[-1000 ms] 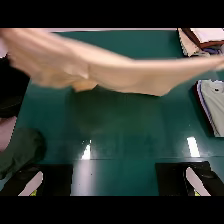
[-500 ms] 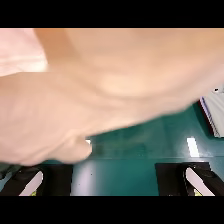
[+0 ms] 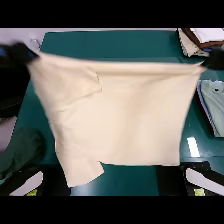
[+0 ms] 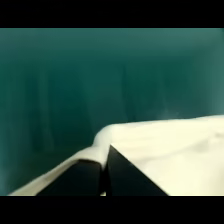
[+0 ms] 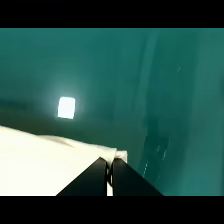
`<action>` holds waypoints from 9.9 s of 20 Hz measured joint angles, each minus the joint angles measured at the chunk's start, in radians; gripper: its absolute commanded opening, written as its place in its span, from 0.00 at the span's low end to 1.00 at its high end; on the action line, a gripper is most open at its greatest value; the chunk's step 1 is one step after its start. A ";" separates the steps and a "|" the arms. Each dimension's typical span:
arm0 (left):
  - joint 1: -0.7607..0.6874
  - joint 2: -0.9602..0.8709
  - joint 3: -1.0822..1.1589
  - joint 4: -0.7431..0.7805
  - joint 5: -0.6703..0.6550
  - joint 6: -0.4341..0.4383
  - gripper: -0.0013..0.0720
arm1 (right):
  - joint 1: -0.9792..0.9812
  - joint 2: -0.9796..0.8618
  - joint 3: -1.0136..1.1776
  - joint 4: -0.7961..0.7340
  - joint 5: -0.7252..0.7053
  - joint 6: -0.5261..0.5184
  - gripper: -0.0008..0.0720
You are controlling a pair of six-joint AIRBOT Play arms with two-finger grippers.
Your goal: Fold the shirts.
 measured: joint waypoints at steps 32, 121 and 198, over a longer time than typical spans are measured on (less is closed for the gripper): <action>0.000 -0.312 -0.198 0.154 -0.158 0.016 0.66 | 0.034 -0.220 -0.259 0.053 -0.130 -0.034 0.54; -0.337 -0.285 -0.240 -0.047 0.276 -0.078 0.05 | -0.280 -0.392 -0.575 0.500 -0.161 -0.323 0.23; -0.399 -0.253 0.270 0.163 0.128 -0.076 0.05 | 0.243 -0.438 -0.047 0.425 -0.490 -0.127 0.03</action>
